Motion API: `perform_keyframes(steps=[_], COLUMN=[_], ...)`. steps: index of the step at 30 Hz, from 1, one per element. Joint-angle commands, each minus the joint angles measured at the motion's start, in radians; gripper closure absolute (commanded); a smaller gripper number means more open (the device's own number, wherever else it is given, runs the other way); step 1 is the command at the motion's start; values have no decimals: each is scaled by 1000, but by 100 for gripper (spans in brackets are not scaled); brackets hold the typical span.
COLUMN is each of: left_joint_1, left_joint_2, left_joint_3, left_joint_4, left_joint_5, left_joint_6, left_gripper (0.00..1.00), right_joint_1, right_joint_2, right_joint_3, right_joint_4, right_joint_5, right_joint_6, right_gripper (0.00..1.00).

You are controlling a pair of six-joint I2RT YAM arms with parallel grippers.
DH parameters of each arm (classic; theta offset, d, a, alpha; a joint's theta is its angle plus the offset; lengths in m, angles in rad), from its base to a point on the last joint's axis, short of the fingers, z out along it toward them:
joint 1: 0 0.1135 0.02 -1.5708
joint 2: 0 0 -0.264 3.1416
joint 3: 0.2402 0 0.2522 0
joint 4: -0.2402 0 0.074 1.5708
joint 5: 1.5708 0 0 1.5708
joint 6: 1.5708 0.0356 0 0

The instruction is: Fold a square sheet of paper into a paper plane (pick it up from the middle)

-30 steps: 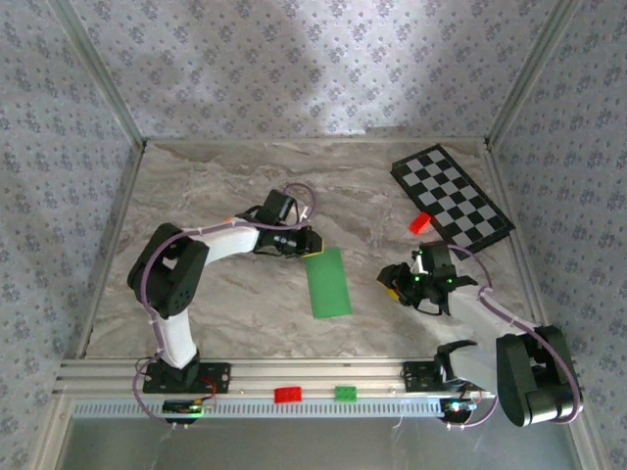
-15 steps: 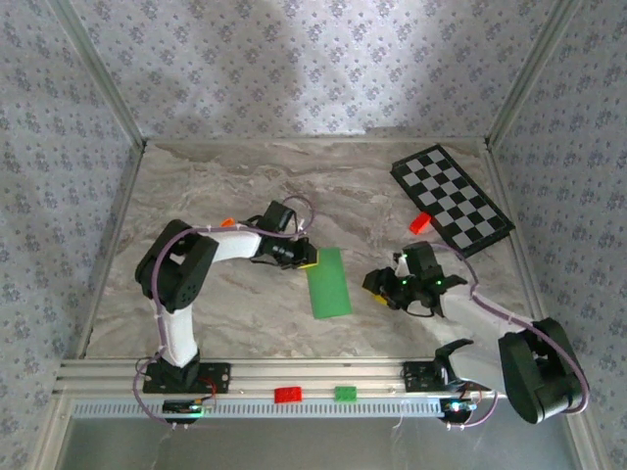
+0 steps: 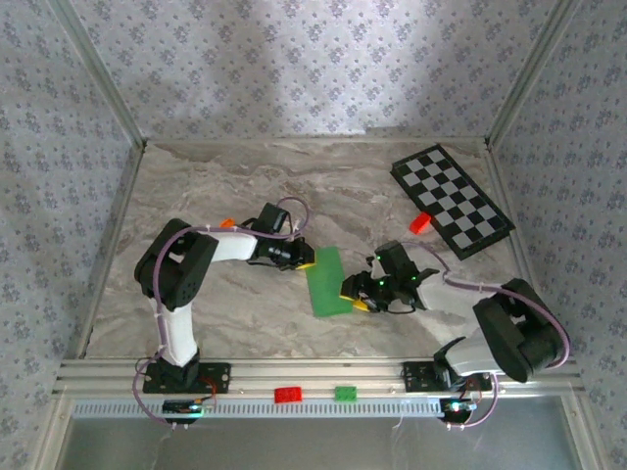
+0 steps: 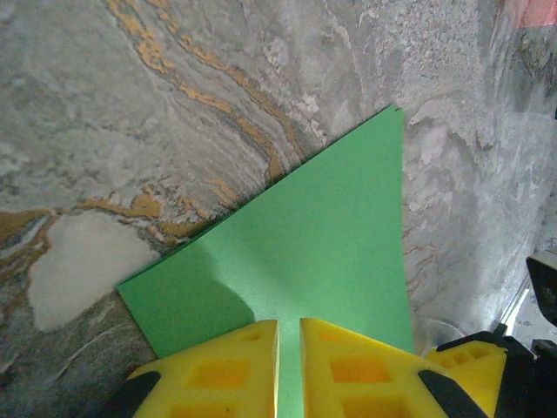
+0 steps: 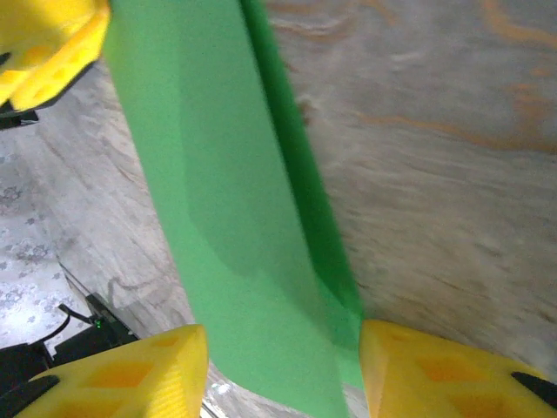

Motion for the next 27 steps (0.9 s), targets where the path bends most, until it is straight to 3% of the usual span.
perform_keyframes(steps=[1,7,16,22,27], left_joint_1=[-3,-5,-7,-10,-10], left_joint_2=[44,40,39,32,14], left_joint_3=[-6,-1,21,39,54], left_joint_4=[-12,-24,-30,-36,-38], left_joint_5=[-8,-2,9,15,37], left_joint_6=[14,22,29,33,32], left_gripper=[85,85,85,84,81], right_joint_1=[17,-5,-42,-61,-74], right_joint_2=[21,37,121,155,183], right_joint_3=[37,72,108,111,111], right_joint_4=[73,63,92,106,92], right_joint_5=[-22,-39,-106,-126,-138], right_joint_6=[28,1,-24,-37,-69], right_gripper=[51,59,63,73,89])
